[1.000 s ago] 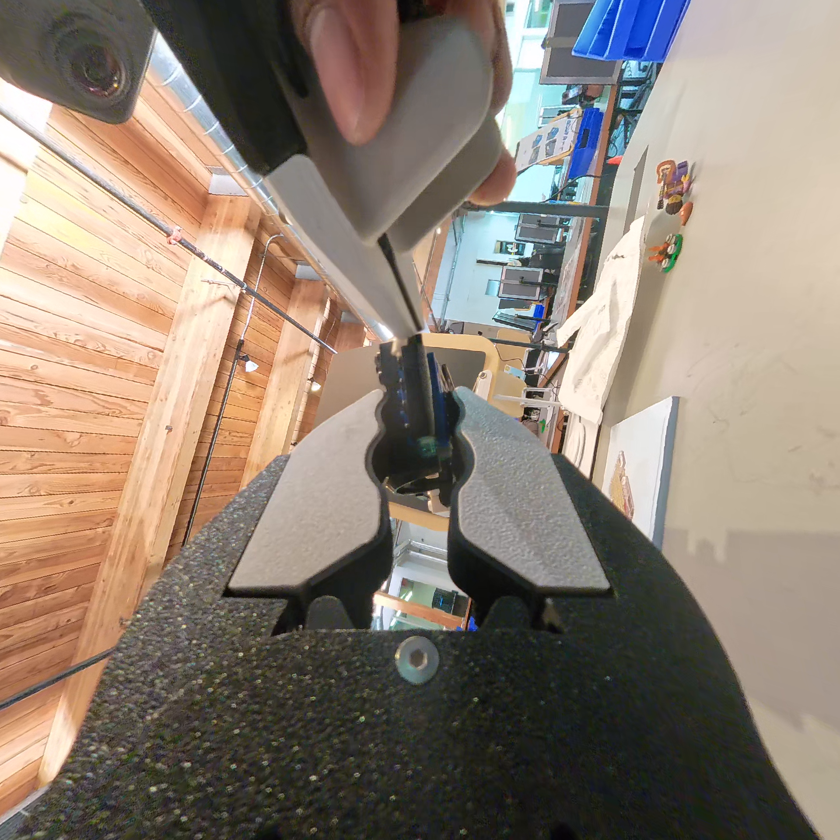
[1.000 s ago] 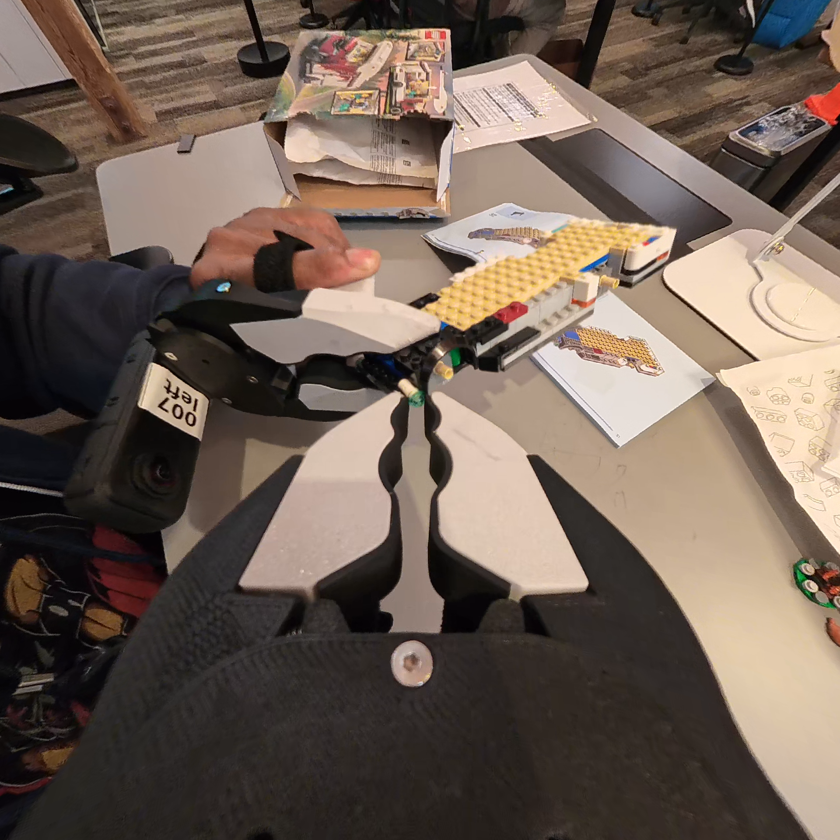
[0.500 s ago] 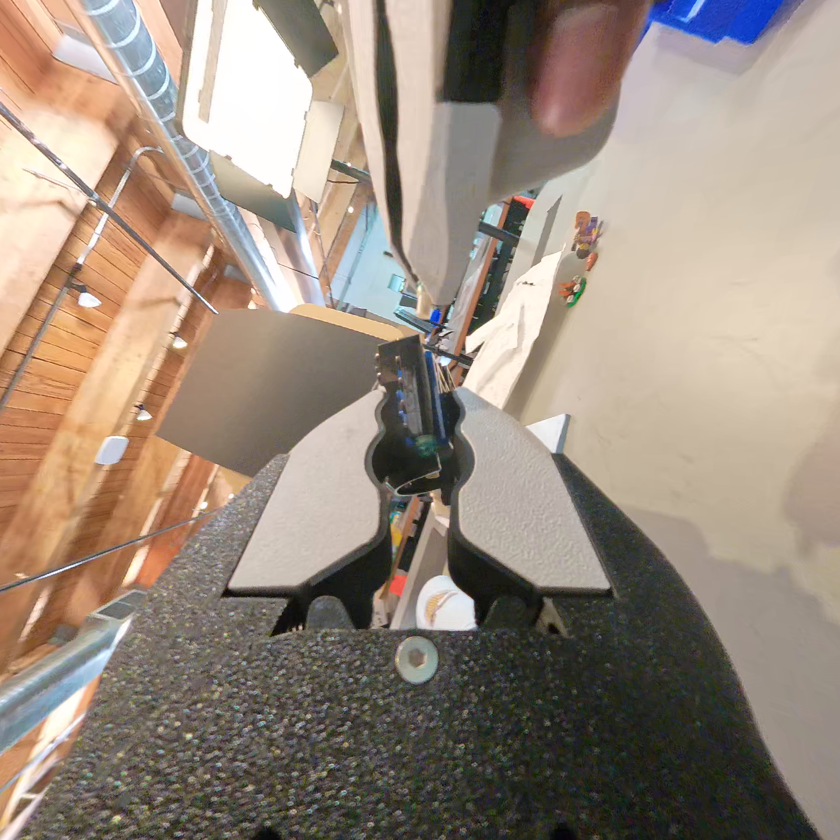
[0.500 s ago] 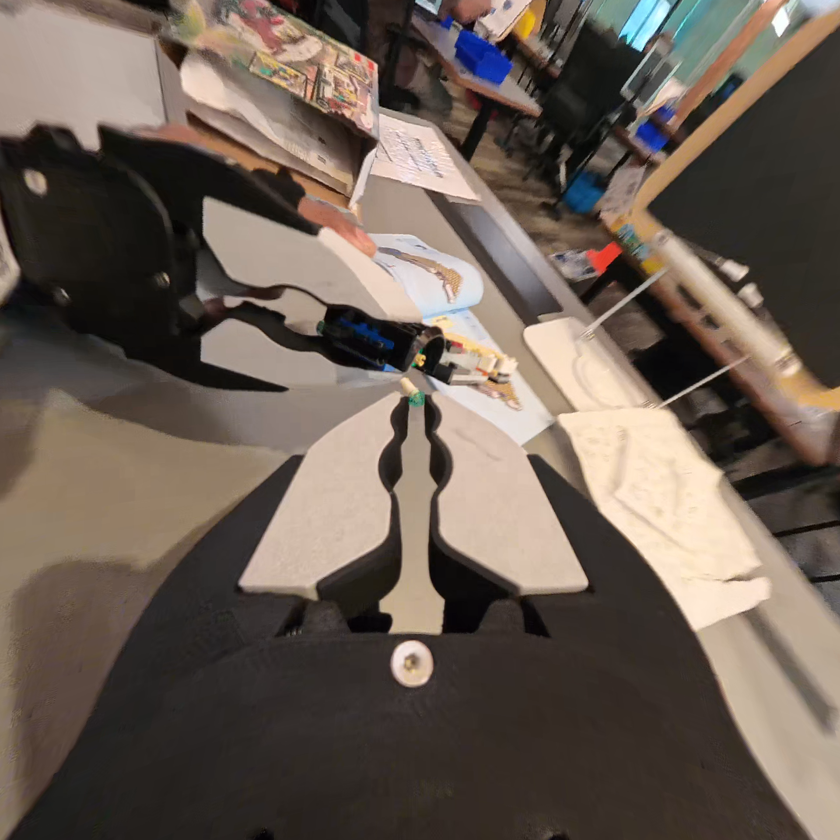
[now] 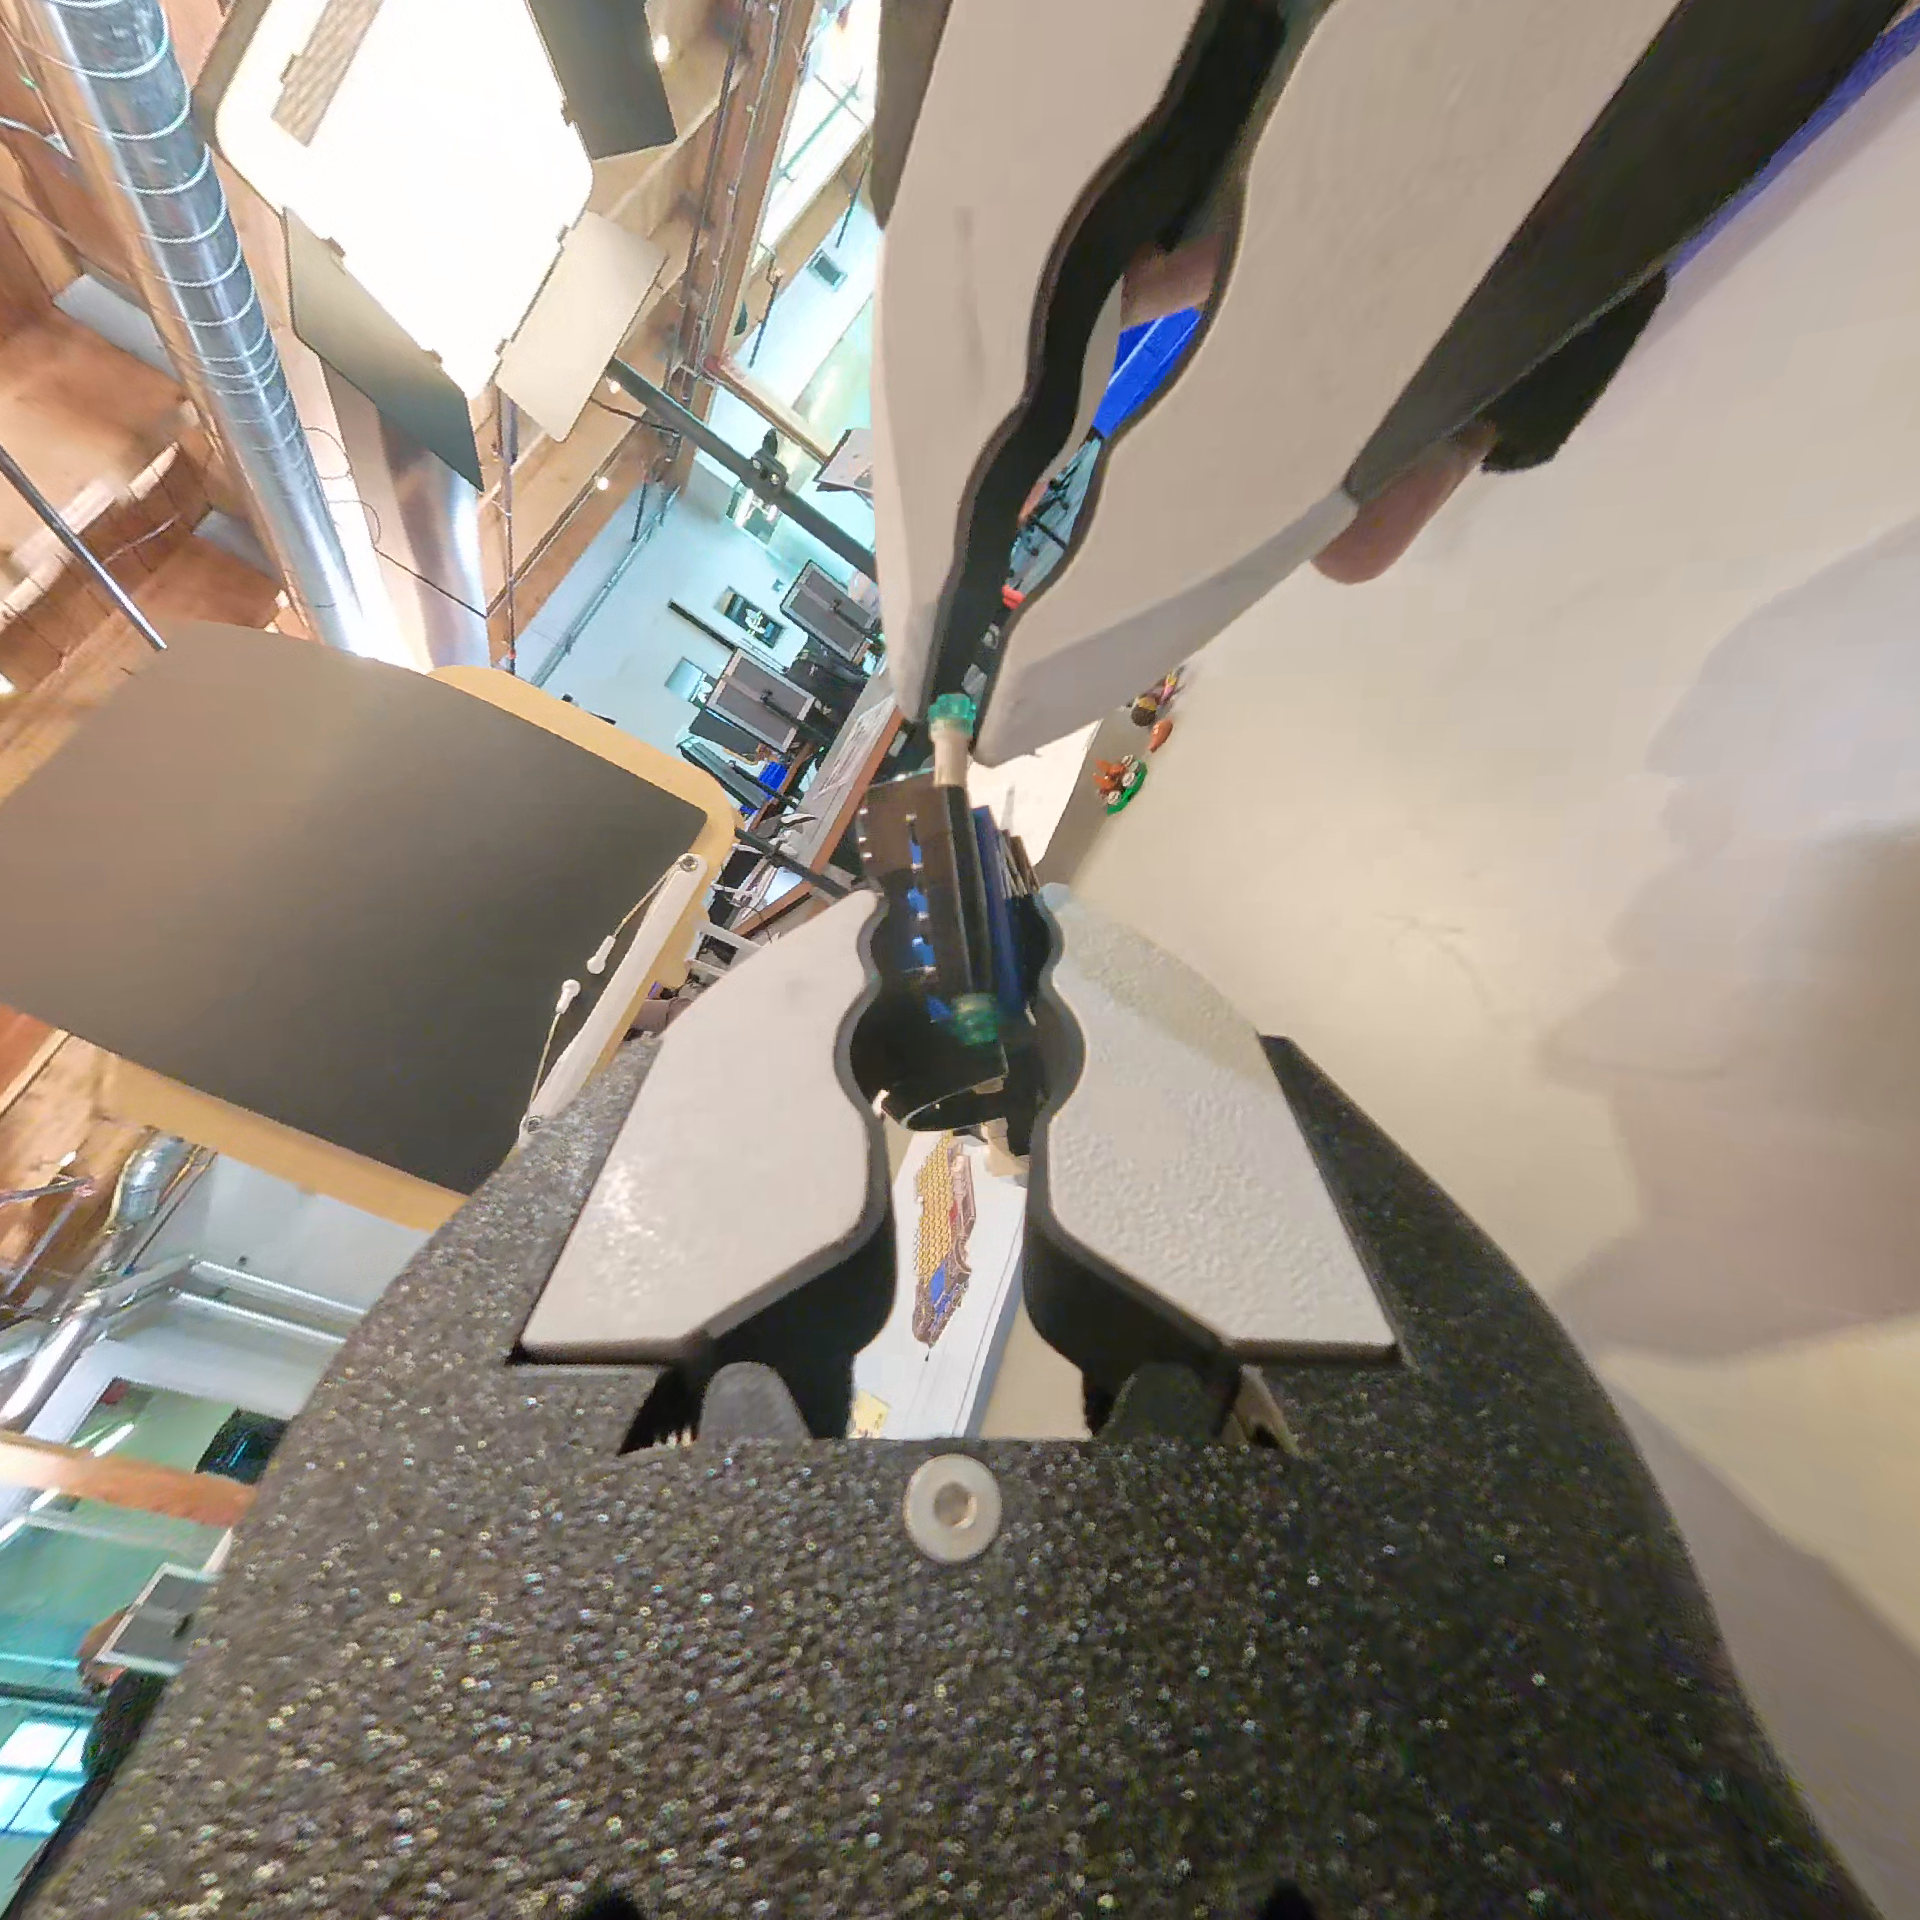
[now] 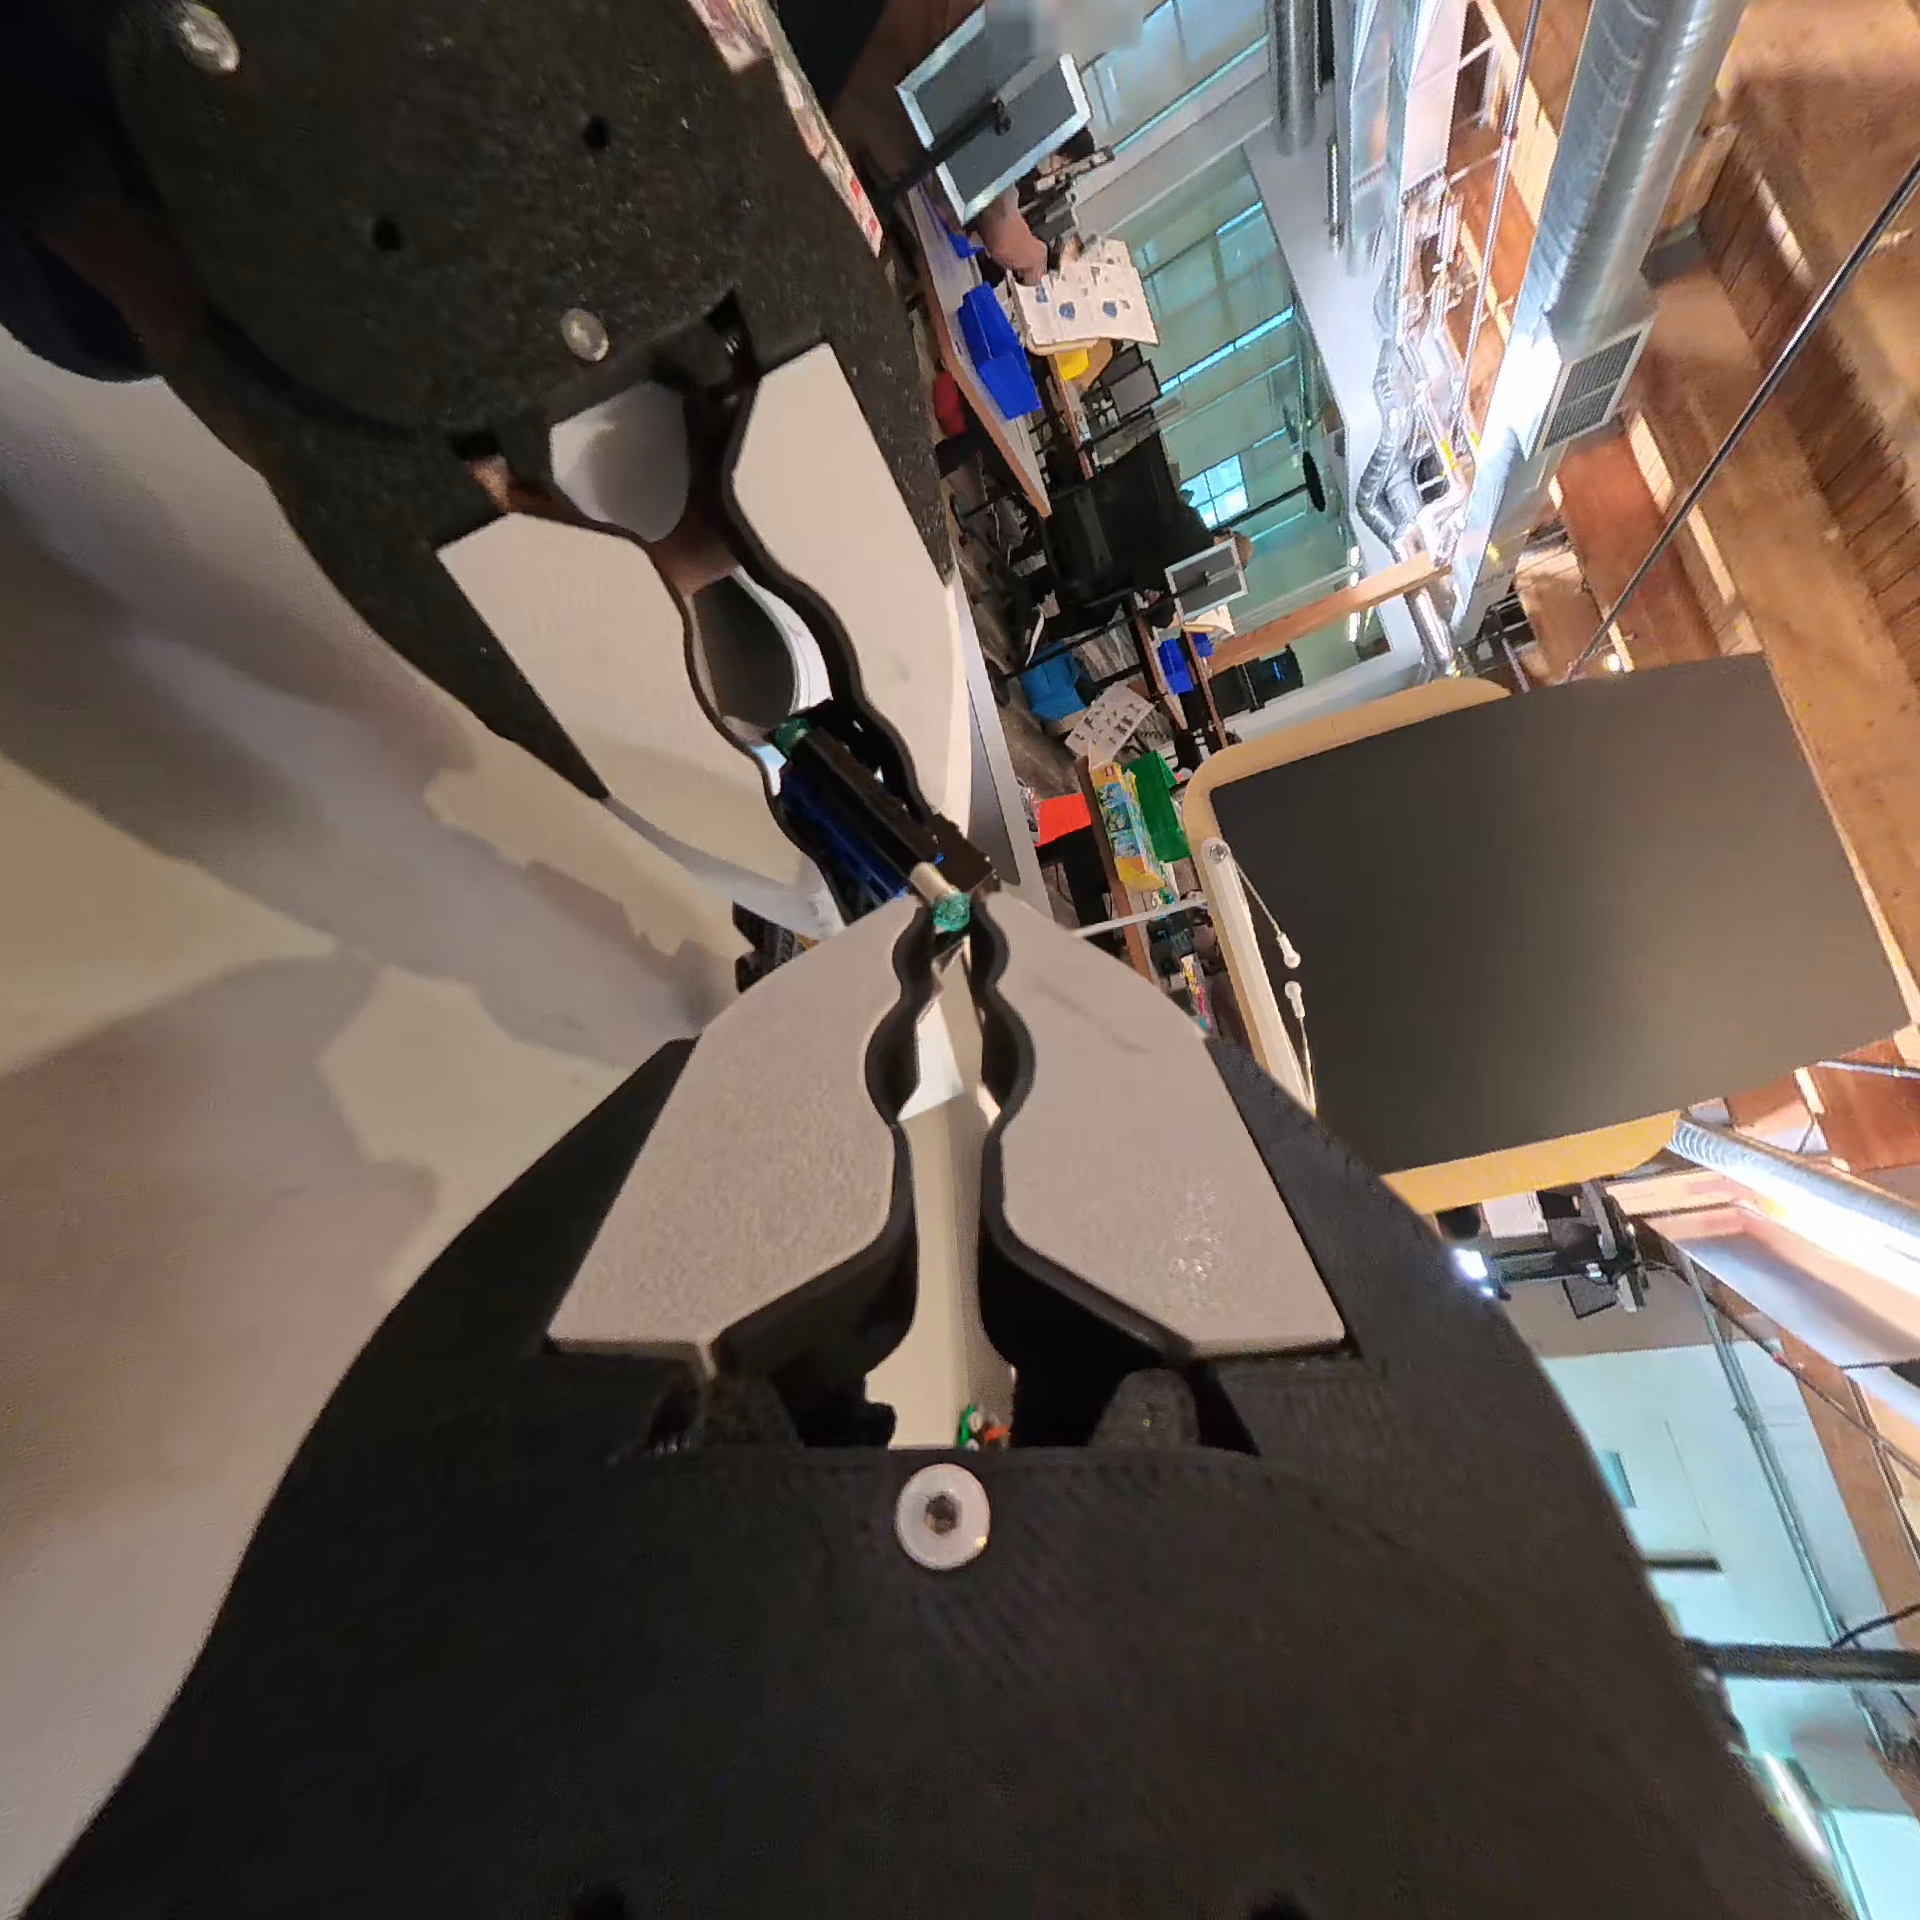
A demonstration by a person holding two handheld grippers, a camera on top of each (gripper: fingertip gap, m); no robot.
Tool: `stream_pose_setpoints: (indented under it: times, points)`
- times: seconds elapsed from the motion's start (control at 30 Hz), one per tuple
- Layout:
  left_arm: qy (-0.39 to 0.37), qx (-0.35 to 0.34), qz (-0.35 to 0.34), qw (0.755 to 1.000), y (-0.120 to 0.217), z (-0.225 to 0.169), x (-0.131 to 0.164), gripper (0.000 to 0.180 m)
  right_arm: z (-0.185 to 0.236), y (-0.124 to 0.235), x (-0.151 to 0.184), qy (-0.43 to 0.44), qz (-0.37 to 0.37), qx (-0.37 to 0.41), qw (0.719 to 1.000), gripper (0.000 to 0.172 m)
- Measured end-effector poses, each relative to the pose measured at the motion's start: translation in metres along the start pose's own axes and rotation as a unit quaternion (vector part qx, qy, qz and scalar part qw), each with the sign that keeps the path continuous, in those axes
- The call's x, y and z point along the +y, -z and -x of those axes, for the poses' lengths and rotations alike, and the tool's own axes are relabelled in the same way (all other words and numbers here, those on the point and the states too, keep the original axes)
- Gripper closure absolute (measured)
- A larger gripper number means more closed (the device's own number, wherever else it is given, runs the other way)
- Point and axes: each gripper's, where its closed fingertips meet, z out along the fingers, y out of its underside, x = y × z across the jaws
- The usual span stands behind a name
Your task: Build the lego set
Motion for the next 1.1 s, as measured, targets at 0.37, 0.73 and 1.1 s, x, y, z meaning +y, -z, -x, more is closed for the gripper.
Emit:
stream_pose_setpoints:
  times: [0.37, 0.73, 1.1]
  points:
    - [0.021, 0.039, -0.037, 0.998, 0.010, -0.007, -0.002, 0.157, 0.006, 0.002, -0.005, 0.039, -0.025, -0.027, 0.999, 0.165]
    - [0.030, 0.067, -0.040, 0.997, 0.012, -0.012, -0.003, 0.157, 0.009, 0.003, -0.007, 0.089, -0.054, -0.038, 0.994, 0.165]
    - [0.111, 0.076, -0.051, 0.990, 0.013, -0.004, -0.007, 0.158, -0.002, 0.000, -0.015, 0.086, -0.052, -0.050, 0.994, 0.165]
